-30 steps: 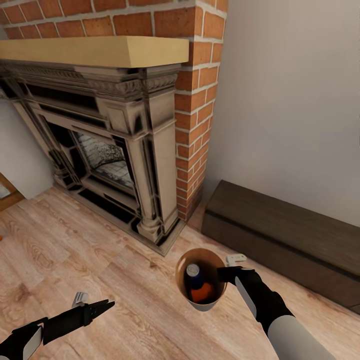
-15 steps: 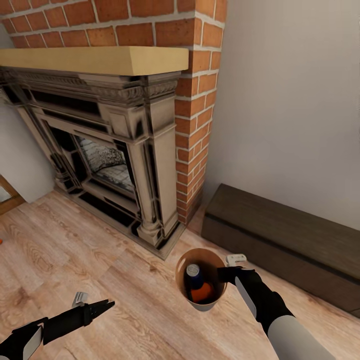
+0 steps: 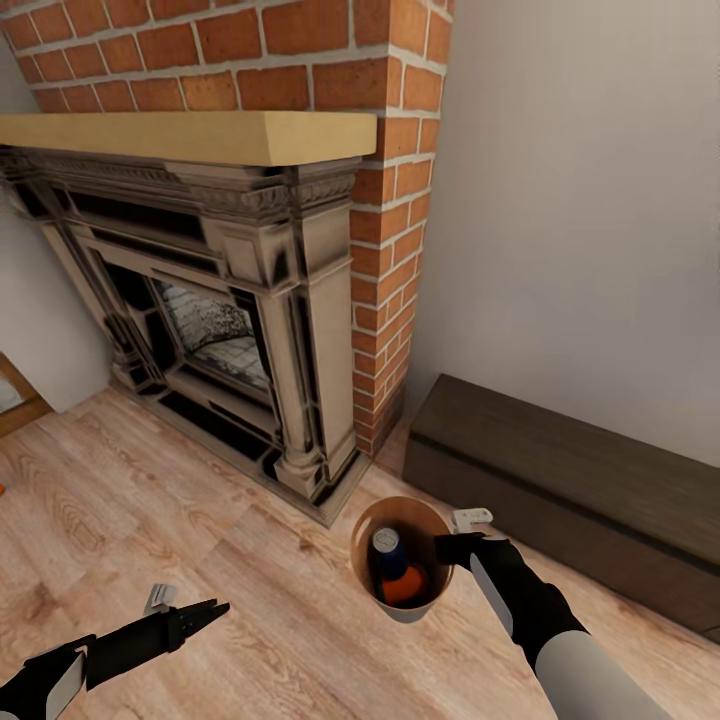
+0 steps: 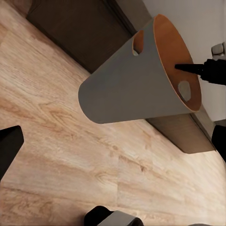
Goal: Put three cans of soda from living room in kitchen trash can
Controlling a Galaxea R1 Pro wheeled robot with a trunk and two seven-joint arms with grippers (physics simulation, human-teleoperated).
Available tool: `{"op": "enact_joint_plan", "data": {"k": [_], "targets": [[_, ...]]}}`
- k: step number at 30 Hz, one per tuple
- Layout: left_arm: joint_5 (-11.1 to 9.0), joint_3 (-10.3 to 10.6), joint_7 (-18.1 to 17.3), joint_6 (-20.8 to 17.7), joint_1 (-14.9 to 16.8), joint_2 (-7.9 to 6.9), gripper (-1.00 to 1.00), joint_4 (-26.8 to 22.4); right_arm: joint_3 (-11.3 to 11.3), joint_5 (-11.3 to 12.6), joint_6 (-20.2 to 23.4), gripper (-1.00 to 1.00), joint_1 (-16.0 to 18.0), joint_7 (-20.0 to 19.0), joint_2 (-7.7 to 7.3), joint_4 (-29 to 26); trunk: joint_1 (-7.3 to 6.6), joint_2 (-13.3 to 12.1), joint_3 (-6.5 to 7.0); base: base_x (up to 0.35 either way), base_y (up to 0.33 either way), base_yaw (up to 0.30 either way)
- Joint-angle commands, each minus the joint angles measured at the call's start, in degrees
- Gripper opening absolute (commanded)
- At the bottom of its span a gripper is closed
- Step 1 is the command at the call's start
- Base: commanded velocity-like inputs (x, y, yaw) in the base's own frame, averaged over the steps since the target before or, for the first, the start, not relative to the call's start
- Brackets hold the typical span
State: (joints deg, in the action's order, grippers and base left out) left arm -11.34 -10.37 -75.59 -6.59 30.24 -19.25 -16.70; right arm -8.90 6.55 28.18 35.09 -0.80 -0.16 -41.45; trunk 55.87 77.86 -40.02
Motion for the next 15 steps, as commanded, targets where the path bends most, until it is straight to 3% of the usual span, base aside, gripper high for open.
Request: {"op": "enact_joint_plan", "data": {"k": [1,15], "targets": [[0.0,0.0,0.0,0.0,0.0,0.00,1.00,0.0,0.0,0.5,0.0,-1.00,0.0,-0.3,0.01,0.0,0.00,0.0,0.10,0.000,0.000,0.000],[0.0,0.0,0.0,0.1,0.0,0.00,1.00,0.0,0.0,0.5,-0.1,-1.00,0.0,-0.3,-0.01,0.0,0.00,0.0,1.44,0.000,0.000,0.000]]}}
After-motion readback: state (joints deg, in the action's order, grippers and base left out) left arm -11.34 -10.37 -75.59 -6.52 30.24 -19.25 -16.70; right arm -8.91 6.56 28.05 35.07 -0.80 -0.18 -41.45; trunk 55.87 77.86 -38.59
